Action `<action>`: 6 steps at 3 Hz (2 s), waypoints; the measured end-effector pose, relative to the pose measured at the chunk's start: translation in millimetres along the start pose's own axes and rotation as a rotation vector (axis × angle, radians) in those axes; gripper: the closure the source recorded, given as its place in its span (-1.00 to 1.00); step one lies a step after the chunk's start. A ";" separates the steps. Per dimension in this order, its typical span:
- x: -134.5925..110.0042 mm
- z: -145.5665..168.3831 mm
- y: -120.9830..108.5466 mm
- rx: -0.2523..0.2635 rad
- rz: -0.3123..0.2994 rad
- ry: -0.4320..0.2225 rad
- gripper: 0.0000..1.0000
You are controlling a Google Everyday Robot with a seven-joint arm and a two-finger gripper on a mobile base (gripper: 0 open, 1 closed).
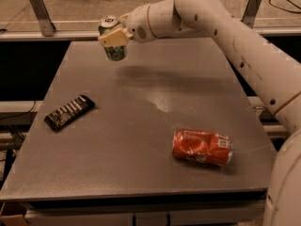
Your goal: Move green can near rxbar chocolate
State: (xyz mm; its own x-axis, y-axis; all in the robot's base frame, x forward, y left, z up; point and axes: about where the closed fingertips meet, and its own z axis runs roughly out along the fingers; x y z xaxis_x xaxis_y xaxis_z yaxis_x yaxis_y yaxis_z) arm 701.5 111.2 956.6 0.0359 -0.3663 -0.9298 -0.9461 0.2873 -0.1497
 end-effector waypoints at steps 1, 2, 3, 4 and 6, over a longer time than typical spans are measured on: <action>10.2 16.5 38.5 -0.056 0.019 0.001 1.00; 17.9 26.4 61.6 -0.091 0.035 0.002 1.00; 22.0 31.0 77.6 -0.116 0.063 -0.008 1.00; 26.2 36.2 93.9 -0.144 0.098 -0.017 0.66; 28.8 41.5 119.5 -0.182 0.146 -0.037 -0.27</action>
Offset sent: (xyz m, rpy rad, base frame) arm -0.0689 0.0431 -0.0497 0.0109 0.0952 0.0938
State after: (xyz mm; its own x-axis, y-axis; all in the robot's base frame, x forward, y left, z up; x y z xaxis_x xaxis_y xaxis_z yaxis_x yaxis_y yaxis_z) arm 602.8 171.7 897.9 -0.0973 -0.2994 -0.9492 -0.9844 0.1693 0.0475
